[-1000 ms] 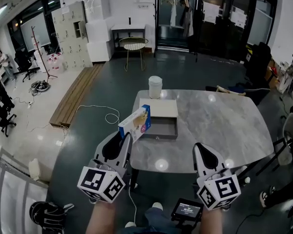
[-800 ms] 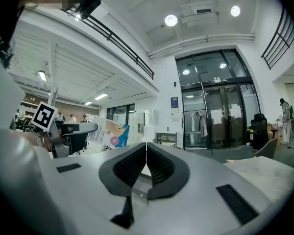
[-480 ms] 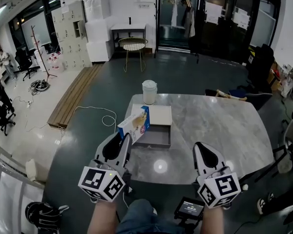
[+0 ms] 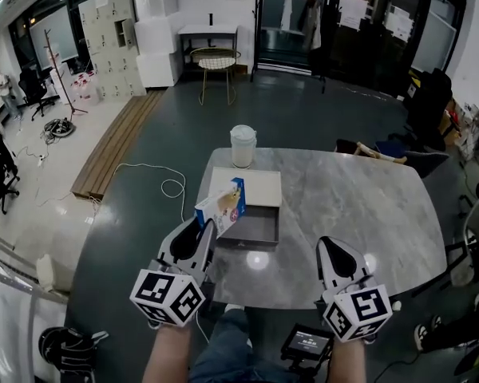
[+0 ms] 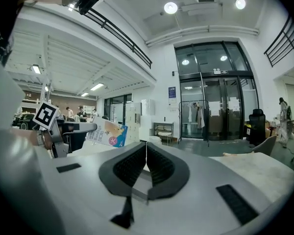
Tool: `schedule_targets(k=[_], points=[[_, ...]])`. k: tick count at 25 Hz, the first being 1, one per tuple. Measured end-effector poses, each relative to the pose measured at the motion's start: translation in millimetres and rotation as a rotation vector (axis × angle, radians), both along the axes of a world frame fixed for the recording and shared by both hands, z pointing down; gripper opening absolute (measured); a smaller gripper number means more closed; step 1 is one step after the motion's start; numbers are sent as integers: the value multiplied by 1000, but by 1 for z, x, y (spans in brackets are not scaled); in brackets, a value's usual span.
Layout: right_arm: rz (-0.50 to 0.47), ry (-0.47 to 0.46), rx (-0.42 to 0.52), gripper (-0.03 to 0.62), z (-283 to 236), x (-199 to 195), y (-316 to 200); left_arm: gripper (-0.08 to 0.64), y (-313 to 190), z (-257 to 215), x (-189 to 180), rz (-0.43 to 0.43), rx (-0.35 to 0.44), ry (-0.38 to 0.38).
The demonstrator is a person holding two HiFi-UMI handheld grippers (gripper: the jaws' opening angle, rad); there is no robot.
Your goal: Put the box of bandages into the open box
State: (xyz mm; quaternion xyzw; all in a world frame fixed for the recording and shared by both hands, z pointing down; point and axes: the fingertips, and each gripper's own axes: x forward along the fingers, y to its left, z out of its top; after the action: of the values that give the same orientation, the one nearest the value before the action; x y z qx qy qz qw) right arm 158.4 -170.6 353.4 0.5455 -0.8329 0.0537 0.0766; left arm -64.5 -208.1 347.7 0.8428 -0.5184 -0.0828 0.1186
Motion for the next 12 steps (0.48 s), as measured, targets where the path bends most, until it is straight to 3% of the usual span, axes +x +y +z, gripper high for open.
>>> schedule_targets(k=[12], points=[[18,8,-158,26,69,-11,-29,84,-38,70,-1,48,-171,7]])
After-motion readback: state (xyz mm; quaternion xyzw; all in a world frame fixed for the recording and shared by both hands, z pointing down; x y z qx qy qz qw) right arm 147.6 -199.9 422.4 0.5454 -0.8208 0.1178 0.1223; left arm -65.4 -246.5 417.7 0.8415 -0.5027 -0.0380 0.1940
